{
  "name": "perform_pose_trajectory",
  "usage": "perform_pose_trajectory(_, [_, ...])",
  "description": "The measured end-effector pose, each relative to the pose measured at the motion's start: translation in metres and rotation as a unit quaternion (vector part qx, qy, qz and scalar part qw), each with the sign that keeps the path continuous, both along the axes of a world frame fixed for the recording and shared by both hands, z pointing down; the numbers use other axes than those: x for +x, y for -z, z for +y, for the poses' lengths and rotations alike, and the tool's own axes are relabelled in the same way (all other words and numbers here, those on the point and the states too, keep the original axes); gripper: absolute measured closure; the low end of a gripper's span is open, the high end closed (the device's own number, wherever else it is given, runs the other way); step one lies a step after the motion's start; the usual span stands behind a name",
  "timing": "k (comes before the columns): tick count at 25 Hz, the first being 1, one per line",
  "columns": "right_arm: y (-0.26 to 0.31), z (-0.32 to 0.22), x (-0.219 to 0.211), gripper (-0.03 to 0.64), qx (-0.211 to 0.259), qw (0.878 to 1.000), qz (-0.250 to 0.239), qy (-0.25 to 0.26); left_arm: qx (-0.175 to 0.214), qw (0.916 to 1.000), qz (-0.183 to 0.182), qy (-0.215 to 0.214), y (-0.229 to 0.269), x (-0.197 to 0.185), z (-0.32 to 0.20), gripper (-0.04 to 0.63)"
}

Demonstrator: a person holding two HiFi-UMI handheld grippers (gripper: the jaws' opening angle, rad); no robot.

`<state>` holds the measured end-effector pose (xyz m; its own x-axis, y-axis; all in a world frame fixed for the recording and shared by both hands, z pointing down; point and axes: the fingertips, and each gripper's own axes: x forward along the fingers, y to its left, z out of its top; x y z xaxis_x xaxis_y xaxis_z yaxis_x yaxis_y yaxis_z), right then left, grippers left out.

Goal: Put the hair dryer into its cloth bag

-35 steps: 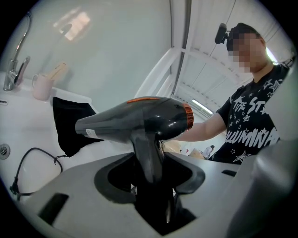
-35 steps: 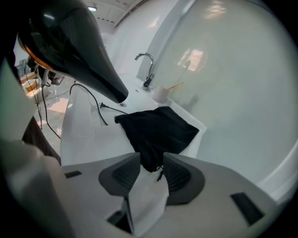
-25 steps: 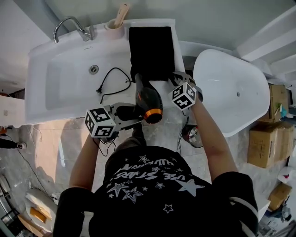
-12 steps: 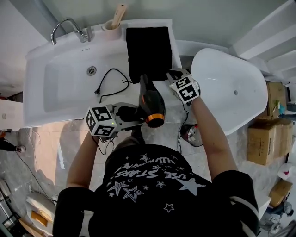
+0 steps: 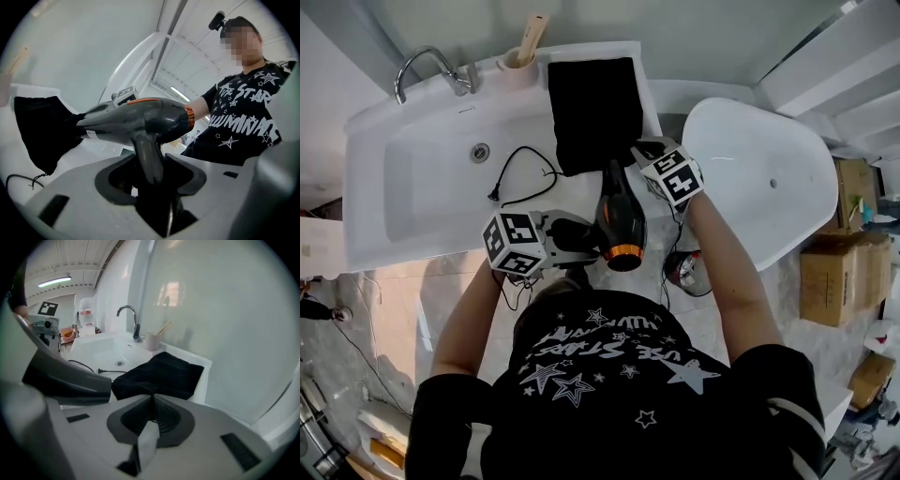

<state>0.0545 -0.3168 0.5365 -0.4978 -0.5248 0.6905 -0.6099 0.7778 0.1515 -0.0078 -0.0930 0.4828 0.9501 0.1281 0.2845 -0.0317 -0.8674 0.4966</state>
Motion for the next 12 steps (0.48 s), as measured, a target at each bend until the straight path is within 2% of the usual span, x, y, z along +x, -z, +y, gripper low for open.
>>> perform_pose_trajectory(12, [0.002,0.002,-0.004,0.597,-0.022,0.999,-0.016,0.02,-0.005,0.9986,-0.008,-0.052,-0.015,0.009,-0.027,0.391])
